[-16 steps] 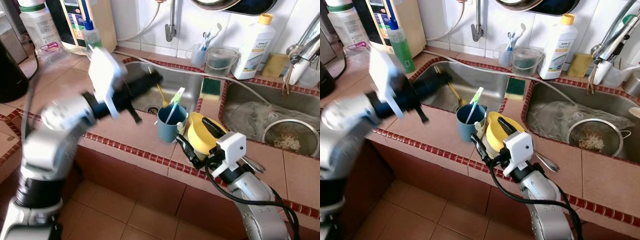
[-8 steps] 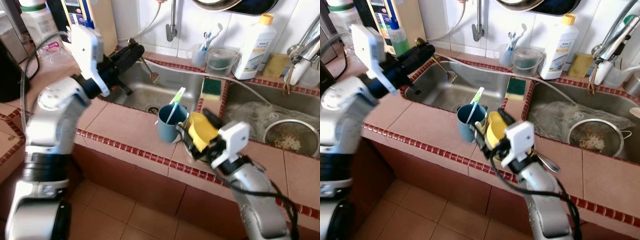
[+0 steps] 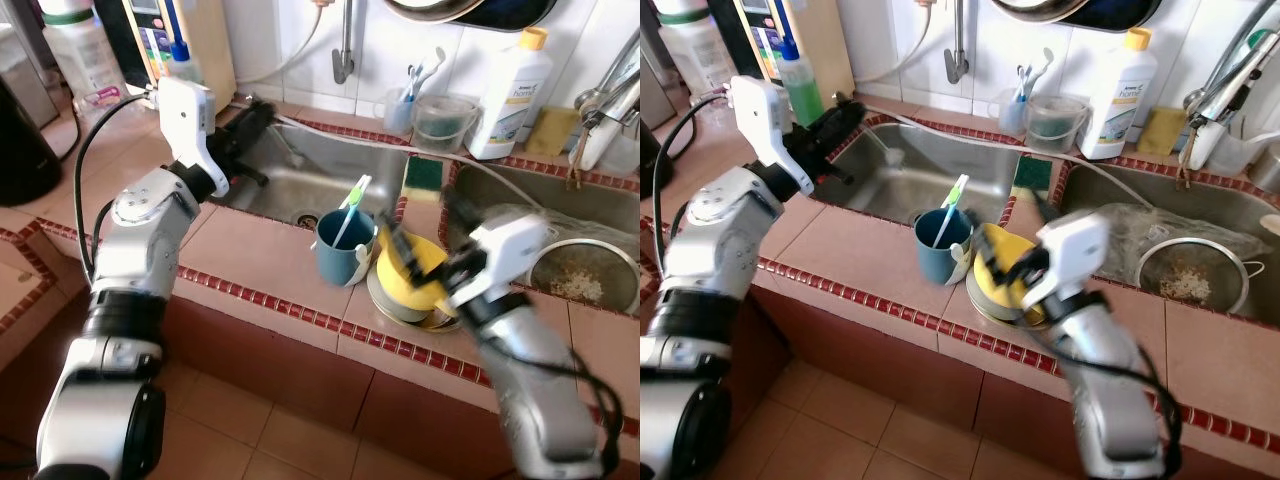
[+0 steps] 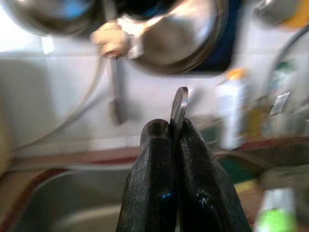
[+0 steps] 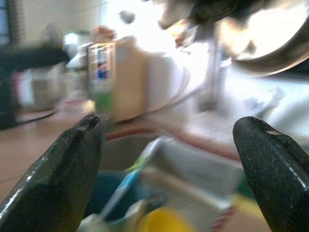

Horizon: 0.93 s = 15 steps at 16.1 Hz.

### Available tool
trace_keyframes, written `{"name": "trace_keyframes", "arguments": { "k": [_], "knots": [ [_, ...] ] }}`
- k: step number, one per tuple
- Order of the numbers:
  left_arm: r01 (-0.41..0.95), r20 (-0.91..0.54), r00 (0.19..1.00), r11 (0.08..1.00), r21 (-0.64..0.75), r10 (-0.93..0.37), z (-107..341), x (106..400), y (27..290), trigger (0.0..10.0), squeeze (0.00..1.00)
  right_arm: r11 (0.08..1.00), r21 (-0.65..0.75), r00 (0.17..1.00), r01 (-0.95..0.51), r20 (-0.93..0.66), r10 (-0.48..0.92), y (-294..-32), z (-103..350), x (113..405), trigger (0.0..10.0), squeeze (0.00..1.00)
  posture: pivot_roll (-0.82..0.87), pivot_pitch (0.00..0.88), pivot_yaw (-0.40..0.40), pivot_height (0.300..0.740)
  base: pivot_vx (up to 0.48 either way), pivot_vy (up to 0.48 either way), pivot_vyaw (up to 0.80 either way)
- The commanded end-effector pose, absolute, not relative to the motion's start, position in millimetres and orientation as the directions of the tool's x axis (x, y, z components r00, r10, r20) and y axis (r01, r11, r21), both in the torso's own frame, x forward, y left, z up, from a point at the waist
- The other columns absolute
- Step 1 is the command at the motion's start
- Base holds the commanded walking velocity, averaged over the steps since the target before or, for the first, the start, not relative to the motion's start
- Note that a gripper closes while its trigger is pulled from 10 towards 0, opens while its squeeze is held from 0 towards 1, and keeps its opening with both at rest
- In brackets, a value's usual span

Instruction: Kitchen organization

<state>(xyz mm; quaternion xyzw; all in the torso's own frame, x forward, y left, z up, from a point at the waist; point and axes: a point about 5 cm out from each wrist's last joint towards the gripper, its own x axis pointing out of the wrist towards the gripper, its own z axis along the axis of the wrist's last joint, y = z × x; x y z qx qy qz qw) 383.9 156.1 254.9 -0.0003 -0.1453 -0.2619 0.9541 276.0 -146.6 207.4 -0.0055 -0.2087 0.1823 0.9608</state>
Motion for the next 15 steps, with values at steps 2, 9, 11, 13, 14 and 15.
{"name": "trace_keyframes", "arguments": {
  "k": [2,9,11,13,14,15],
  "knots": [
    [0.405,0.226,0.879,0.908,0.106,-0.419,242,392,161,10.0,0.0,0.976,-0.137,0.876,-0.167,0.433,0.211,-166,219,281,10.0,0.0,-0.26,0.018,0.073,0.74,0.0,0.0,0.0],
    [0.379,0.175,0.902,0.918,0.116,-0.395,219,396,162,10.0,0.0,0.995,-0.095,0.909,-0.024,0.412,0.061,-190,221,286,10.0,0.0,-0.28,0.0,0.073,0.74,0.0,0.0,0.0],
    [0.367,0.189,0.903,0.921,0.132,-0.387,223,399,163,10.0,0.0,0.995,-0.098,0.912,-0.016,0.406,0.054,-188,219,287,10.0,0.0,-0.27,0.0,0.071,0.74,0.0,0.0,0.0],
    [0.365,0.188,0.903,0.92,0.14,-0.387,223,400,163,10.0,0.0,0.995,-0.099,0.915,-0.018,0.399,0.056,-188,219,288,10.0,0.0,-0.27,0.0,0.067,0.74,0.0,0.0,0.0],
    [0.371,0.187,0.9,0.918,0.14,-0.393,223,400,163,10.0,0.0,0.995,-0.099,0.916,-0.02,0.397,0.058,-187,218,288,10.0,0.0,-0.27,0.0,0.067,0.74,0.0,0.0,0.0],
    [0.377,0.186,0.898,0.916,0.14,-0.398,223,400,163,10.0,0.0,0.995,-0.1,0.917,-0.021,0.394,0.059,-187,218,289,10.0,0.0,-0.27,0.0,0.067,0.74,0.0,0.0,0.0]
  ]
}}
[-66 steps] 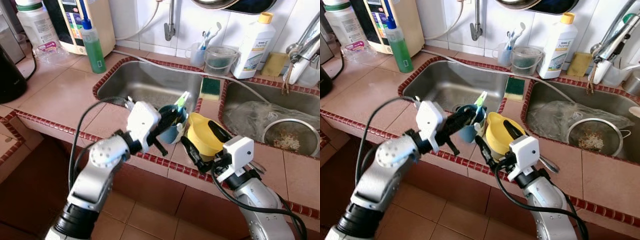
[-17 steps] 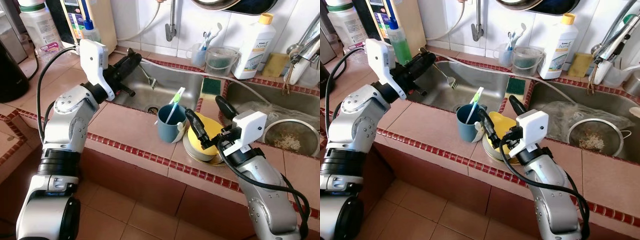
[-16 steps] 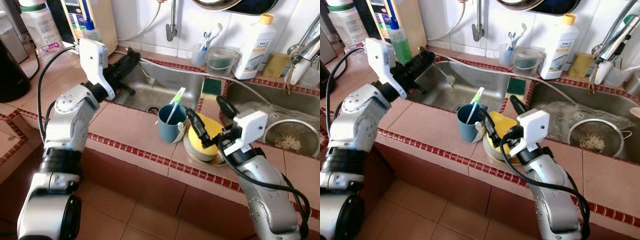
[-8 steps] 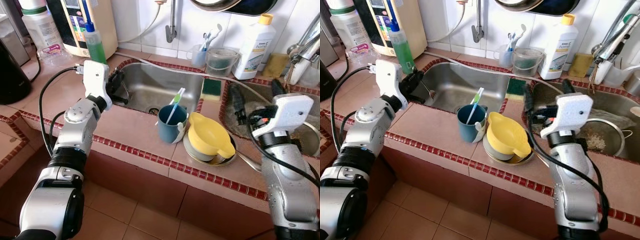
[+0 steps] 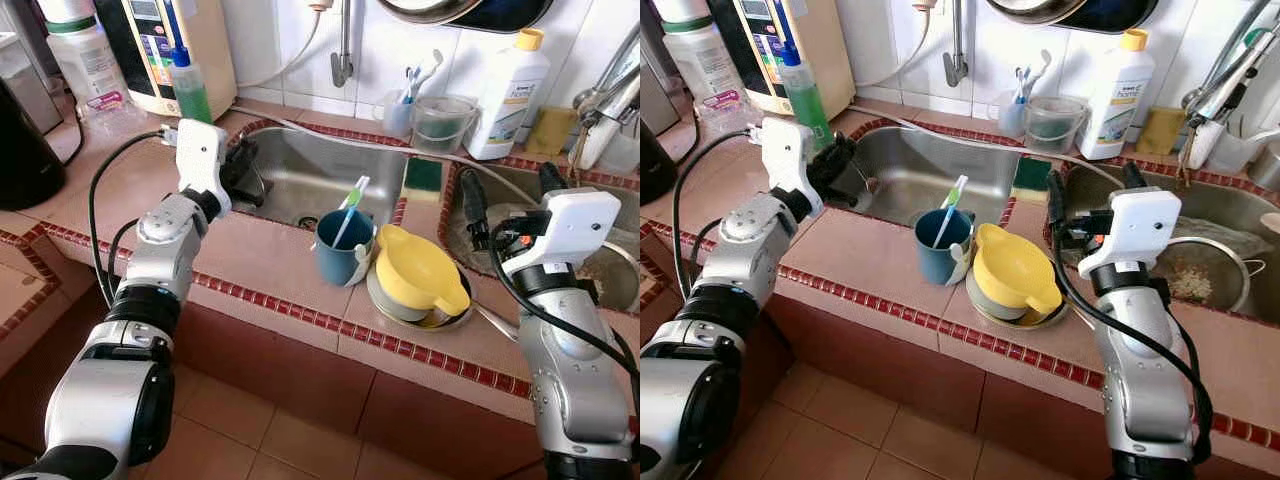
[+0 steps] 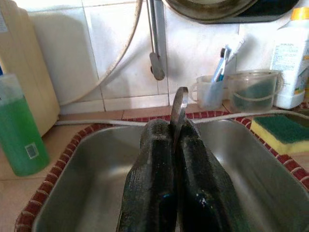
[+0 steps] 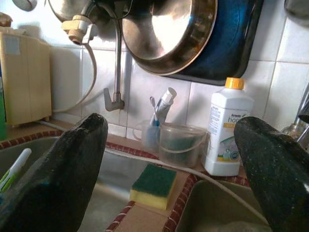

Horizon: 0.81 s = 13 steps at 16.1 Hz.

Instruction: Kitchen organization

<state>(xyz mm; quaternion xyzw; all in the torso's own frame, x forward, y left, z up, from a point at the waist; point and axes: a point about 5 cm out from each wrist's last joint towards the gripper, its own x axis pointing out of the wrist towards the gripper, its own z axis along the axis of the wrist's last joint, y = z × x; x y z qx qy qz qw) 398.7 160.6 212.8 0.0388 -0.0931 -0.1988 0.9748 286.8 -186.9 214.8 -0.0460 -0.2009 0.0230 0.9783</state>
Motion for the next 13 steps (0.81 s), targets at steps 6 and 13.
{"name": "trace_keyframes", "arguments": {
  "k": [6,13],
  "knots": [
    [0.379,0.191,0.896,0.915,0.136,-0.4,224,402,164,10.0,0.0,0.994,-0.098,0.921,-0.037,0.382,0.072,-184,216,290,10.0,0.0,-0.26,0.0,0.056,0.74,0.0,0.0,0.0],
    [0.35,0.22,0.905,0.932,0.094,-0.363,222,400,171,10.0,0.0,0.993,-0.1,0.917,-0.068,0.387,0.102,-177,219,301,10.0,0.0,-0.23,0.0,0.04,0.74,0.0,0.0,0.0]
  ]
}}
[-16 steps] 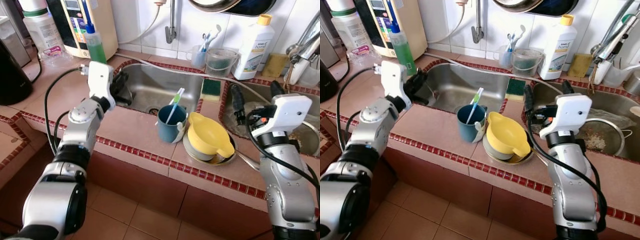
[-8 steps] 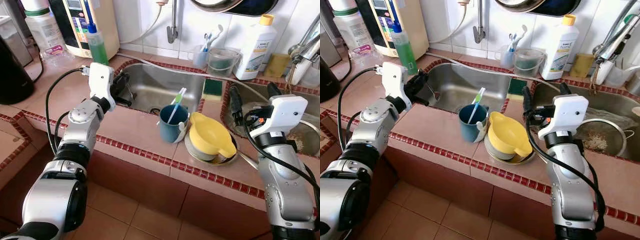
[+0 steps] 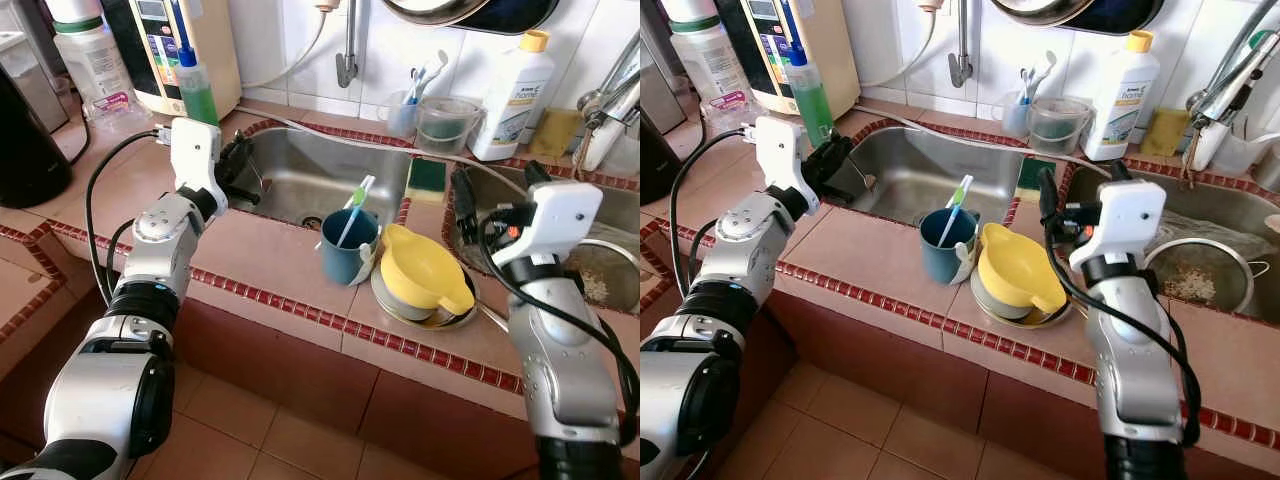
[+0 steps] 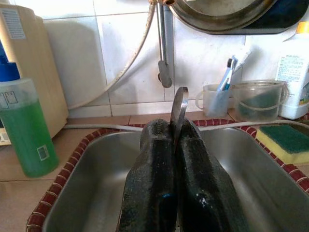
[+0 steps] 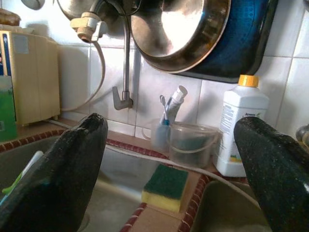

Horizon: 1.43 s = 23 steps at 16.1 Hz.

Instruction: Kitchen organization

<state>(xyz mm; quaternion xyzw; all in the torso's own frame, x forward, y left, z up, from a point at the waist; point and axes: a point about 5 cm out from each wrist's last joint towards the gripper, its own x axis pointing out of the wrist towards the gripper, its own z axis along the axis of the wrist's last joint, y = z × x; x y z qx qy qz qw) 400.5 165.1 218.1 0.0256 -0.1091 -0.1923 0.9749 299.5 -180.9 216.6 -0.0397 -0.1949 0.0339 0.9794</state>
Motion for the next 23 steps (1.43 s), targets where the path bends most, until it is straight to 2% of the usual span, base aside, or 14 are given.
{"name": "trace_keyframes", "arguments": {
  "k": [1,4,23],
  "knots": [
    [0.35,0.22,0.906,0.932,0.094,-0.362,221.9,400.2,170.7,10.0,0.0,0.992,-0.1,0.916,-0.071,0.387,0.104,-176.9,218.9,301.3,10.0,0.0,-0.23,0.0,0.039,0.74,0.0,0.0,0.0],
    [0.35,0.221,0.904,0.931,0.107,-0.366,222.1,399.8,172.0,10.0,0.0,0.991,-0.1,0.916,-0.092,0.383,0.123,-173.1,218.0,302.8,10.0,0.0,-0.23,0.0,0.039,0.74,0.0,0.0,0.0],
    [0.369,0.234,0.894,0.924,0.099,-0.382,228.8,401.9,169.0,10.0,0.0,0.99,-0.1,0.914,-0.104,0.383,0.134,-169.7,216.7,302.7,10.0,0.0,-0.24,0.0,0.047,0.74,0.254,0.0,0.0]
  ]
}}
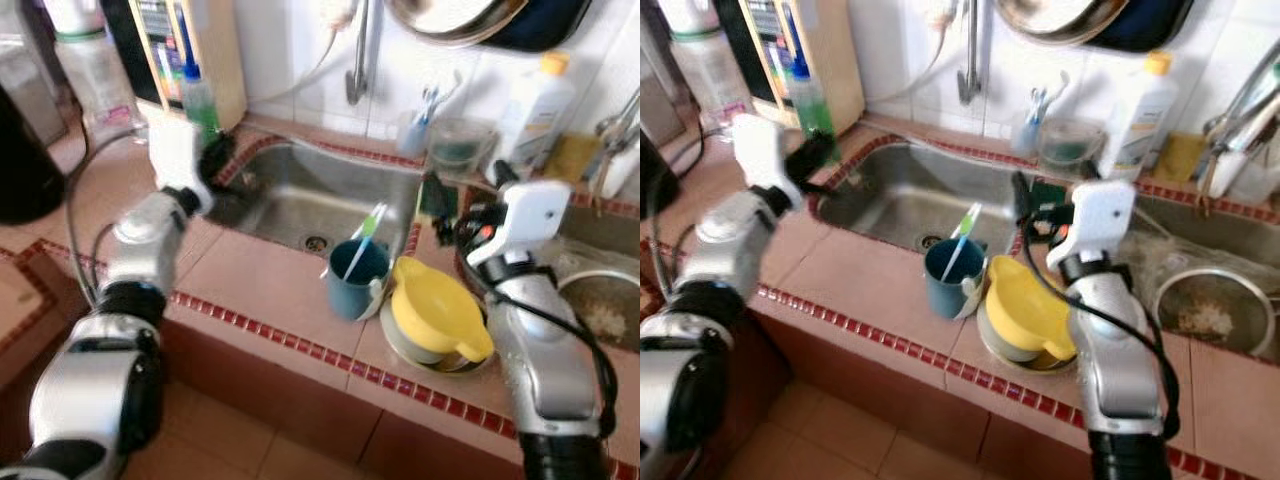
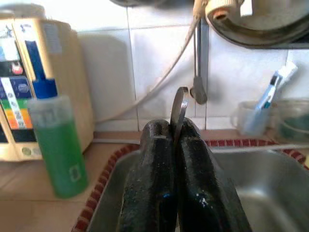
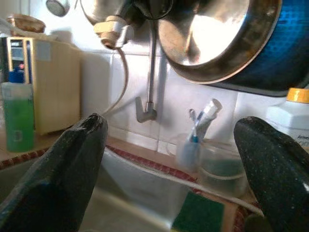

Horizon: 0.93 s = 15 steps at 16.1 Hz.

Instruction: Kitchen organization

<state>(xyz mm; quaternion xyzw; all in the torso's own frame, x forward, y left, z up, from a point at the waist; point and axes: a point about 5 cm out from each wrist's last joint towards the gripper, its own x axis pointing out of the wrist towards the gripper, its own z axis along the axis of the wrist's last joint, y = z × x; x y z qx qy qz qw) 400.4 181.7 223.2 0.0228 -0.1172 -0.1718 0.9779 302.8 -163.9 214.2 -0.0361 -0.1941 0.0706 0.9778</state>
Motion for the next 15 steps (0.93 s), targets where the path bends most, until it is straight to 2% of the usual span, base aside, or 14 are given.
{"name": "trace_keyframes", "arguments": {
  "k": [1,8,12,15],
  "knots": [
    [0.369,0.235,0.894,0.924,0.099,-0.382,229,402,169,10.0,0.0,0.99,-0.1,0.914,-0.105,0.383,0.135,-170,217,303,10.0,0.0,-0.24,0.0,0.048,0.74,0.259,0.0,0.0],
    [0.385,0.234,0.888,0.918,0.095,-0.397,230,402,167,10.0,0.0,0.988,-0.118,0.912,-0.102,0.385,0.14,-174,219,305,10.0,0.0,-0.24,0.0,0.051,0.74,0.254,0.0,0.0],
    [0.395,0.23,0.886,0.915,0.08,-0.403,231,404,165,10.0,0.0,0.991,-0.105,0.92,-0.081,0.375,0.115,-183,224,307,10.0,0.0,-0.24,0.0,0.055,0.74,0.0,0.0,0.0],
    [0.415,0.187,0.885,0.904,0.104,-0.427,227,404,160,10.0,0.0,0.993,-0.081,0.948,-0.082,0.301,0.102,-191,223,309,10.0,0.0,-0.25,0.0,0.062,0.74,0.0,0.0,0.0]
  ]
}}
